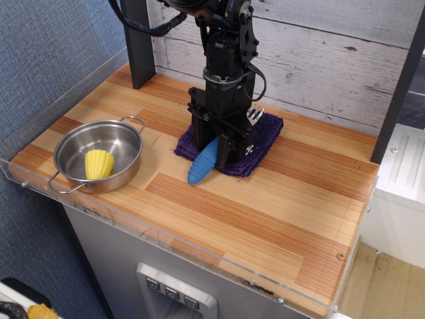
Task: Move fork to bottom right of table
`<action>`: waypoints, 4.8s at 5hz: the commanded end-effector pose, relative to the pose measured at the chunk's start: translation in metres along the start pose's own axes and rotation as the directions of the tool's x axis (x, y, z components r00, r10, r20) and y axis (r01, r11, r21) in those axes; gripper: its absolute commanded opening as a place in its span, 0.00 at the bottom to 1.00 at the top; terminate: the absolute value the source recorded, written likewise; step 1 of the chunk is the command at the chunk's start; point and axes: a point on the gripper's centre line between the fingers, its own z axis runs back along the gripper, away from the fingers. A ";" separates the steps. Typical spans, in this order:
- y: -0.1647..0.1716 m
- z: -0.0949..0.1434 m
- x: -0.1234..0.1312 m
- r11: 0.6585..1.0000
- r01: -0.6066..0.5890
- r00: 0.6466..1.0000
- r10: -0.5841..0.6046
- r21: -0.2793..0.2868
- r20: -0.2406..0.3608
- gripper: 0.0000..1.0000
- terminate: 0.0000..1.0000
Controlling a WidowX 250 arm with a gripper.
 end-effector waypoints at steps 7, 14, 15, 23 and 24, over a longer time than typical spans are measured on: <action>-0.097 0.095 -0.012 0.993 -0.105 0.993 0.102 0.046 0.052 0.00 0.00; -0.123 0.005 -0.019 0.998 -0.045 0.999 0.044 -0.052 -0.010 1.00 0.00; -0.115 0.029 -0.024 0.996 -0.076 0.997 0.077 -0.035 0.022 1.00 0.00; -0.041 0.141 -0.050 0.931 -0.366 0.913 0.363 -0.019 0.189 1.00 0.00; -0.041 0.141 -0.050 0.931 -0.366 0.913 0.363 -0.019 0.189 1.00 0.00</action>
